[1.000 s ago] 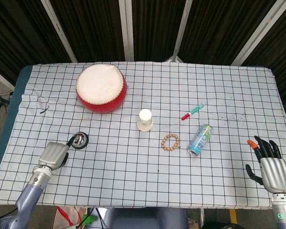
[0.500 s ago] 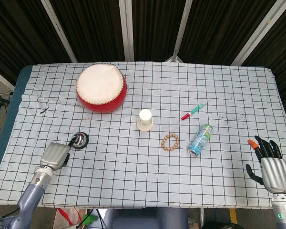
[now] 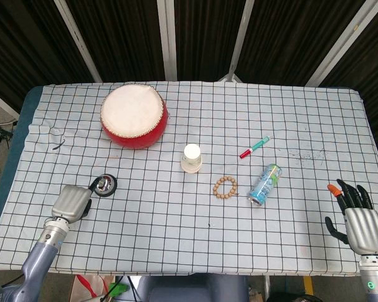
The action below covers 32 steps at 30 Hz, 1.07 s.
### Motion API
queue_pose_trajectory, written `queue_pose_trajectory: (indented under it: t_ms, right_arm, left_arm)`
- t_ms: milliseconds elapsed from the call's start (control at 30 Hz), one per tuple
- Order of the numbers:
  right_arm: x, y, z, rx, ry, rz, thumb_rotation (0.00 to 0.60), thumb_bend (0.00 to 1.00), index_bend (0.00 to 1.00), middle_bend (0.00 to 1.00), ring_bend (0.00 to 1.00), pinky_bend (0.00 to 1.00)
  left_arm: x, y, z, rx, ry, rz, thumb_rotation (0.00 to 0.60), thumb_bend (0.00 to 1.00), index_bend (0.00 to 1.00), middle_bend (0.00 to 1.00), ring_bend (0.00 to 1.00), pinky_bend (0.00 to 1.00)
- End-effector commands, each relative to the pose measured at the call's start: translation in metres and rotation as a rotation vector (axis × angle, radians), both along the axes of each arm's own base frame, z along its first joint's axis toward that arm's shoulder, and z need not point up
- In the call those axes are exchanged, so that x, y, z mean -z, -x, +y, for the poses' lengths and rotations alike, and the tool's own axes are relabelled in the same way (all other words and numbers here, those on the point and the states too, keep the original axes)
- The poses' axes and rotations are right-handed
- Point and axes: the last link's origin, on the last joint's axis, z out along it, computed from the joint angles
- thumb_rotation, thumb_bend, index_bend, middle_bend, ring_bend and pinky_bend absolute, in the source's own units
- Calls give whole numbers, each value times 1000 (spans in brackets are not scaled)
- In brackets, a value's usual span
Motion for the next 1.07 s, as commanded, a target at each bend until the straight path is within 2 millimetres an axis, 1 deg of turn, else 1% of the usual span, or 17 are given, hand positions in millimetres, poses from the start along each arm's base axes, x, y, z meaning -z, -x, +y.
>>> queue_pose_trajectory:
  t_ms: [33, 100, 133, 167, 200, 267, 300, 367, 467, 567, 633, 767, 1067]
  right_arm:
    - [0, 0, 0, 0, 0, 0, 600, 404, 164, 83, 114, 40]
    - [0, 0, 0, -1, -2, 0, 600, 404, 164, 83, 115, 39]
    - [1, -1, 0, -1, -3, -1, 600, 403, 164, 83, 115, 39]
    - [1, -1, 0, -2, -4, -1, 600, 403, 164, 83, 115, 39]
    - [1, -1, 0, -3, -5, -2, 600, 404, 164, 83, 116, 39]
    - [1, -1, 0, -3, -5, -3, 600, 404, 164, 83, 116, 40]
    - [1, -2, 0, -4, -4, -3, 600, 404, 164, 83, 116, 40]
    - [1, -2, 0, -5, 0, -5, 600, 403, 164, 83, 116, 40]
    - [0, -2, 1, -7, 3, -7, 600, 404, 164, 83, 116, 39]
    - [0, -3, 1, -12, 7, -7, 600, 404, 164, 83, 116, 39]
    - [0, -3, 1, -14, 7, -7, 600, 404, 165, 83, 116, 39]
    - [0, -2, 1, -14, 7, -5, 600, 403, 164, 83, 116, 40]
    - [-2, -5, 0, -28, 15, -11, 600, 404, 164, 83, 116, 39]
  left_arm:
    - [-26, -10, -8, 44, -78, -51, 600, 796, 0, 788, 606, 636]
    - [-39, -13, -15, 60, -115, -79, 600, 771, 1, 745, 561, 613]
    - [-47, -14, -20, 64, -140, -100, 600, 750, 2, 708, 526, 587]
    - [-60, -13, -30, 61, -176, -139, 600, 727, 2, 671, 496, 557]
    - [-66, -11, -36, 59, -189, -156, 600, 703, 3, 638, 469, 527]
    - [-74, -4, -49, 44, -205, -185, 600, 623, 5, 516, 373, 418]
    - [-77, -1, -54, 35, -203, -198, 600, 595, 5, 466, 332, 373]
    - [-82, 5, -66, 13, -194, -237, 600, 517, 5, 316, 206, 238]
    - [-86, 12, -77, 4, -188, -289, 600, 432, 5, 135, 35, 96]
    - [-89, 18, -86, 15, -198, -327, 600, 418, 5, 41, 0, 37]
    - [-90, 21, -89, 22, -205, -338, 600, 417, 5, 16, 0, 21]
    - [-93, 29, -96, 31, -229, -351, 600, 410, 5, 11, 0, 1]
    - [-94, 32, -99, 39, -251, -299, 600, 408, 7, 20, 0, 0]
